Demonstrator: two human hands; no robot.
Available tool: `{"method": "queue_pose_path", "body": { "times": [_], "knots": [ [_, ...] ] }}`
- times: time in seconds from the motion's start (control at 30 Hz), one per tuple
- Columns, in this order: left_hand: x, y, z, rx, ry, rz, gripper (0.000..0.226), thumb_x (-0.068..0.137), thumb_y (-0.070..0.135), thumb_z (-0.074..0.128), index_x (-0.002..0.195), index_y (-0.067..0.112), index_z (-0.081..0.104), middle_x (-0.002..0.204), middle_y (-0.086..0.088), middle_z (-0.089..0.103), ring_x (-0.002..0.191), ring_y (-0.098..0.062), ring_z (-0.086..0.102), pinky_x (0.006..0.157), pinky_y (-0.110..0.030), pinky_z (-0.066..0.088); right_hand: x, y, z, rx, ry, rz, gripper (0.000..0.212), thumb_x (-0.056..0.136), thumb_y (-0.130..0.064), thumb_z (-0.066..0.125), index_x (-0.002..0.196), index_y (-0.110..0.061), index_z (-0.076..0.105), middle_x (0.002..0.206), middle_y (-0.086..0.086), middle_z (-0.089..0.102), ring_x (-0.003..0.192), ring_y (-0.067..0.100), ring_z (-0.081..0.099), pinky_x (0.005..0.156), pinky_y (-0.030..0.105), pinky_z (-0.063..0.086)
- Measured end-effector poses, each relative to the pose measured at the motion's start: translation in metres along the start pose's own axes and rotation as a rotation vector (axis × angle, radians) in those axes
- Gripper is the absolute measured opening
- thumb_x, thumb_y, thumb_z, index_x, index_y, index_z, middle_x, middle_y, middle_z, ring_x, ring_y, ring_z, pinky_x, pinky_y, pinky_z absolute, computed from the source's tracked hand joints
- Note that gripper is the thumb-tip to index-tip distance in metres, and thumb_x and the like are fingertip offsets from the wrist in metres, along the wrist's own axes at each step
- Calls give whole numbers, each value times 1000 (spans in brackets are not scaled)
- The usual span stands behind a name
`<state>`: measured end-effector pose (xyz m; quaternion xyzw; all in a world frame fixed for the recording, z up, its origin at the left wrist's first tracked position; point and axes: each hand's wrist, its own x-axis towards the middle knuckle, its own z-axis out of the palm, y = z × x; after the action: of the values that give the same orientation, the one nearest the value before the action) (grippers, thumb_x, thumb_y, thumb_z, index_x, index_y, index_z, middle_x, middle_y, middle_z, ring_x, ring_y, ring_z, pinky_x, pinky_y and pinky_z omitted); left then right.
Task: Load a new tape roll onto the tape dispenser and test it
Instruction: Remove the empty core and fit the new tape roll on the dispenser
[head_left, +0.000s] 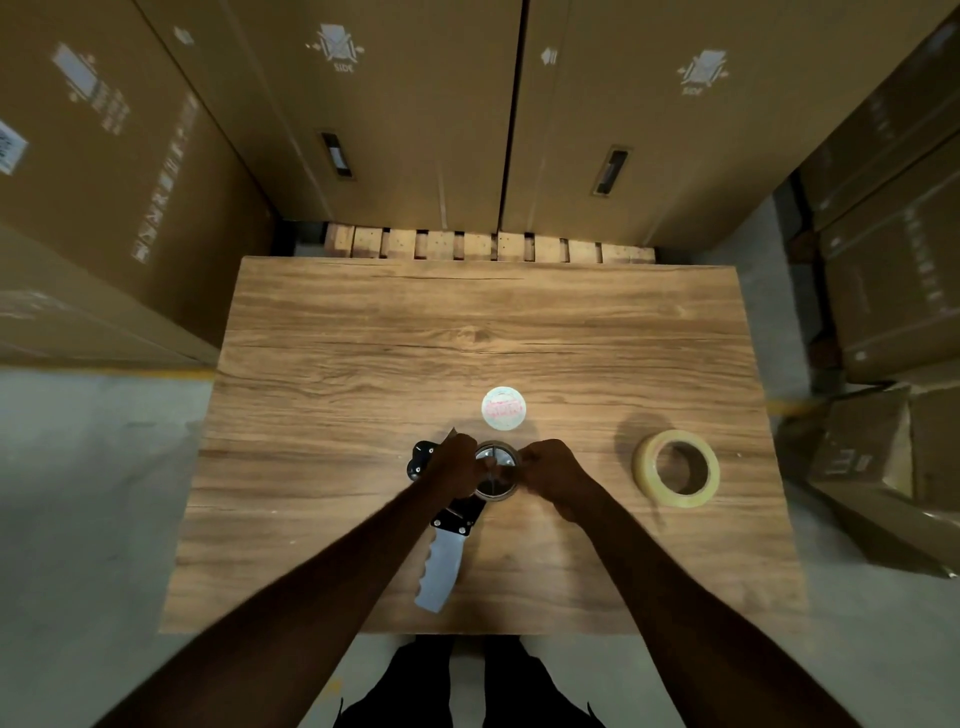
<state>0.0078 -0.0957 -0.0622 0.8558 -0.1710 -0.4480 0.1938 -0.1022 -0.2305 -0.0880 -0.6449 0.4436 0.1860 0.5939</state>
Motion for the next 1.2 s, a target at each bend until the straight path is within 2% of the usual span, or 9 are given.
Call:
{"method": "queue_pose_path", "body": {
  "times": [0.23, 0.37, 0.53, 0.63, 0.7, 0.8, 0.93, 1.1, 1.2],
  "knots": [
    [-6, 5, -2, 2, 105, -48, 39, 79, 37, 75, 86, -1, 71, 89, -19, 74, 87, -33, 71, 69, -36, 54, -3, 1, 6, -4, 47, 30, 60, 65, -36, 101, 84, 14, 73, 65, 7, 62, 59, 11, 51, 52, 28, 37],
    [-6, 6, -4, 23, 144, -96, 42, 72, 43, 78, 86, 4, 70, 85, -15, 75, 81, -33, 73, 65, -34, 58, -2, 1, 8, -41, 74, -11, 68, 59, -48, 100, 76, 12, 71, 63, 8, 62, 61, 12, 47, 57, 32, 35],
    [-10, 7, -5, 36, 171, -114, 48, 66, 48, 81, 89, 7, 70, 88, -11, 75, 80, -27, 72, 59, -30, 54, -9, 1, 7, -40, 114, -15, 70, 55, -47, 103, 76, 11, 72, 63, 8, 64, 61, 15, 55, 57, 32, 42],
    [-19, 17, -5, 15, 233, -118, 47, 71, 39, 82, 99, 5, 65, 99, -10, 73, 91, -28, 70, 61, -29, 46, -13, 0, 10, -60, 181, -20, 48, 57, -26, 103, 74, 7, 73, 73, 18, 76, 71, 34, 76, 66, 48, 65],
    [-25, 26, -5, 78, 292, -121, 36, 81, 25, 72, 106, 4, 59, 109, -13, 69, 102, -33, 67, 69, -33, 46, -19, -2, 14, -96, 253, -62, 35, 62, -16, 99, 65, -2, 68, 76, 20, 76, 80, 41, 78, 73, 58, 66],
    [-35, 31, -4, 211, 342, -107, 22, 90, 14, 55, 109, 6, 58, 114, -16, 66, 106, -37, 65, 81, -37, 50, -29, -7, 14, -201, 272, -145, 40, 71, -18, 96, 64, -20, 57, 69, 0, 63, 76, 28, 69, 74, 38, 56],
    [-40, 33, -9, 249, 367, -34, 23, 85, 24, 63, 104, 11, 58, 109, -12, 68, 101, -35, 66, 80, -37, 51, -32, -19, 1, -174, 283, -161, 24, 77, -13, 90, 76, -12, 66, 72, -2, 65, 69, 15, 62, 57, 15, 43],
    [-30, 31, -42, -77, 324, 62, 48, 58, 56, 84, 80, 17, 67, 85, 2, 69, 79, -16, 66, 57, -26, 44, -31, -40, -32, 83, 209, -106, 34, 68, -18, 102, 74, -15, 68, 62, -3, 65, 55, 10, 64, 53, 29, 59],
    [-27, 14, -58, -202, 322, 171, 43, 59, 53, 88, 70, 17, 68, 75, 1, 69, 71, -10, 65, 61, -28, 48, -22, -54, -63, 178, 297, -64, 37, 73, -18, 99, 78, -14, 63, 63, 4, 62, 49, 13, 61, 51, 33, 61]
  ]
}}
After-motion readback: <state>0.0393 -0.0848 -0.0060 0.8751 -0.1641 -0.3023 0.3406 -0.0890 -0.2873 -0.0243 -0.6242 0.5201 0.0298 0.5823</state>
